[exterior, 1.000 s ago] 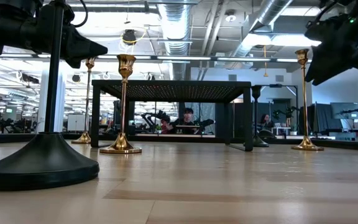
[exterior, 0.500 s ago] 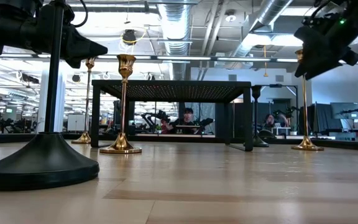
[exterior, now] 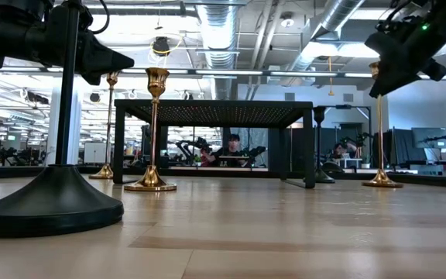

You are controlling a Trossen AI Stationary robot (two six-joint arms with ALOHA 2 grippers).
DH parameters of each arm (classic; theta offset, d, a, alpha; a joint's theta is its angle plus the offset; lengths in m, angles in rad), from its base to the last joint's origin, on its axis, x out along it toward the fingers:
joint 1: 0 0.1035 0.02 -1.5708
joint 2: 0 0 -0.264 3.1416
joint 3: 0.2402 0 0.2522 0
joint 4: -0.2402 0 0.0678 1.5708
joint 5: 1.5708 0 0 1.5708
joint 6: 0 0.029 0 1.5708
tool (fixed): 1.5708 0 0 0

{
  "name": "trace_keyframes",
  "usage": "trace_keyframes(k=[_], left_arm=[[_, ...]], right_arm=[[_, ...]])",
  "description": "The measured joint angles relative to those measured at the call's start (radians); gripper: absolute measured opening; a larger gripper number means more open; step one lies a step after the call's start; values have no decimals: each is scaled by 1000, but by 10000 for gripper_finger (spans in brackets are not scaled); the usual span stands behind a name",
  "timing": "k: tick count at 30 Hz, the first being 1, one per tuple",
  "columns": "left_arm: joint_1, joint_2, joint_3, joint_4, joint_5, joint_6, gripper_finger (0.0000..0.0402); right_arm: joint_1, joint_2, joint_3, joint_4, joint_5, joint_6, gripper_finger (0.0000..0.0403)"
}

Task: Pick & Place candle stick holders
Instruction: Put the right large gold candle holder on the shelf

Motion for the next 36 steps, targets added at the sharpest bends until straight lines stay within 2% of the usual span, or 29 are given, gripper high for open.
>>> trace_keyframes(k=[4,10,15,22,29,36], left_arm=[[0,0,0,0,0,0,8],[0,0,0,0,0,0,8],[0,0,0,0,0,0,8],[0,0,0,0,0,0,8],[0,0,0,0,0,0,8],[0,0,0,0,0,0,8]], right_arm=[[21,0,1,10,-52,21,23],[84,2,42,5,-127,39,7],[139,4,131,9,-146,33,4],[196,106,292,7,-205,-11,2],[212,287,510,-4,-257,-166,2],[173,450,757,1,-296,-421,1]])
